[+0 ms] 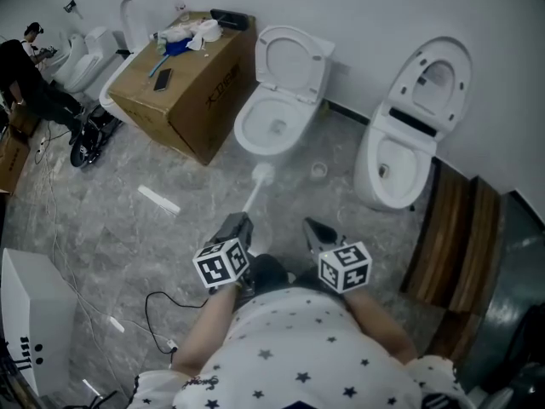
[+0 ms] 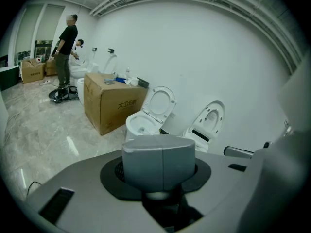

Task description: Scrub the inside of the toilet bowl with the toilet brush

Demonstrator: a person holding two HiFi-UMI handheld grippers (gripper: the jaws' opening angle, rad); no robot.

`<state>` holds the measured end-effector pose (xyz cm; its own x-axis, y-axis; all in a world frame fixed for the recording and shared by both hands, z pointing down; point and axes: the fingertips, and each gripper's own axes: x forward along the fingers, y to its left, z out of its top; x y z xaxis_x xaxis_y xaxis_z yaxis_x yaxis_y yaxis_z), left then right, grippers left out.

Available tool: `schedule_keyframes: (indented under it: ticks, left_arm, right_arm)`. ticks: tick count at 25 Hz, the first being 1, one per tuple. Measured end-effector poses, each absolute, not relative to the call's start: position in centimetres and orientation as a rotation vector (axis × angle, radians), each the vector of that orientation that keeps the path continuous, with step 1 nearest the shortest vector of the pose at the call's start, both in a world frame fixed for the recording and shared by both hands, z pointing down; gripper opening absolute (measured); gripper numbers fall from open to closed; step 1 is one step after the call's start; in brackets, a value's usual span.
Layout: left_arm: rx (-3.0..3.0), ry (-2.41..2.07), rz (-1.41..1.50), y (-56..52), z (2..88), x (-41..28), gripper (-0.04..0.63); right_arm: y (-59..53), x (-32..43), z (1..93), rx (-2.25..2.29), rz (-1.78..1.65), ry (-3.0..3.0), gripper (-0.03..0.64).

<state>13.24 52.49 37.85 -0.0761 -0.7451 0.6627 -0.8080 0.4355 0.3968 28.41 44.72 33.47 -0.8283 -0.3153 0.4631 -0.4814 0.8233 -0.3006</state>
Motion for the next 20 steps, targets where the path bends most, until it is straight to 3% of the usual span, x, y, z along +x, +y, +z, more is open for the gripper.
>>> schedule_keyframes:
  ticks: [20]
  left_arm:
    - [1.321,-1.808,0.098,49.5,39.0,9.4,0.156]
  right_arm:
    - [41.5,25.4,34.3,0.652,0.588,-2.586,0.006]
